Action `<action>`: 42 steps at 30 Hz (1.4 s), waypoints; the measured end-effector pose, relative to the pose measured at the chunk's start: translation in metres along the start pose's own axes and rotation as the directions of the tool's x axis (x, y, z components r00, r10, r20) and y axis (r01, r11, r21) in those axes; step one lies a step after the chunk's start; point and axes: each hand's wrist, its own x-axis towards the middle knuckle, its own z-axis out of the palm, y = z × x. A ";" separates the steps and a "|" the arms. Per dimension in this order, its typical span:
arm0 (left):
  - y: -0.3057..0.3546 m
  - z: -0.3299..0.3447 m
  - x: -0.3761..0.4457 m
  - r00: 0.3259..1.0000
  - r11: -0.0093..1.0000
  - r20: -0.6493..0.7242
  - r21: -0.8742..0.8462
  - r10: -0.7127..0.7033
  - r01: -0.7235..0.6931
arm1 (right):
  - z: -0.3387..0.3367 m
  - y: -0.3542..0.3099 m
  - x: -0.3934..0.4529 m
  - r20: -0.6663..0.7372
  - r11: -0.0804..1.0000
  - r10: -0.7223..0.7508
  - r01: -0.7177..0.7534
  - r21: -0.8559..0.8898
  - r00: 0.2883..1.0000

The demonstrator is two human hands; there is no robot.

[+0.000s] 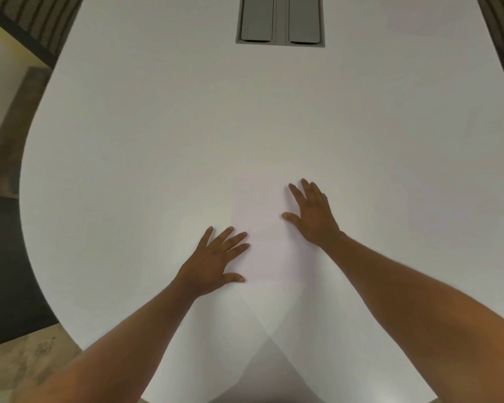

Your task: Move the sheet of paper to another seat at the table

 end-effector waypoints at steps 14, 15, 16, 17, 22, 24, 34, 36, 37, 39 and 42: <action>-0.008 0.012 0.005 0.999 0.996 0.000 -0.082 -0.038 0.038 | 0.019 0.001 -0.006 -0.100 0.997 -0.035 0.040 0.058 0.994; -0.008 0.012 0.005 0.999 0.996 -0.001 -0.083 -0.040 0.040 | 0.018 0.000 -0.007 -0.109 0.995 -0.029 0.038 0.087 0.994; -0.007 0.012 0.005 0.999 0.996 -0.002 -0.082 -0.041 0.041 | 0.017 -0.003 -0.007 -0.123 0.991 -0.011 0.028 0.133 0.992; -0.008 0.013 0.005 0.999 0.996 -0.004 -0.081 -0.042 0.041 | 0.014 -0.007 -0.008 -0.138 0.977 0.025 0.004 0.211 0.990; -0.005 0.011 0.004 0.999 0.996 -0.014 -0.081 -0.047 0.046 | -0.008 -0.027 -0.020 -0.058 0.493 0.452 -0.195 0.848 0.890; -0.005 0.011 0.003 0.998 0.995 -0.018 -0.089 -0.052 0.050 | -0.008 -0.028 -0.030 0.088 0.373 0.536 -0.328 0.868 0.840; -0.007 0.011 0.005 0.998 0.995 0.017 -0.075 -0.059 0.060 | -0.004 0.013 -0.003 -0.028 0.995 0.080 -0.078 0.064 0.996; -0.006 0.011 0.005 0.998 0.995 0.015 -0.077 -0.063 0.064 | -0.006 0.023 0.005 0.003 0.997 0.071 -0.071 0.028 0.997; -0.006 0.011 0.005 0.998 0.995 0.014 -0.081 -0.064 0.065 | -0.005 0.026 0.005 -0.001 0.998 0.055 -0.055 0.008 0.999; -0.006 0.012 0.005 0.998 0.994 0.004 -0.093 -0.062 0.062 | -0.002 0.030 0.003 -0.023 1.000 0.019 -0.019 -0.018 1.000; -0.007 0.012 0.005 0.998 0.994 -0.004 -0.094 -0.064 0.063 | 0.003 0.032 0.001 -0.031 1.000 0.014 -0.014 -0.009 0.999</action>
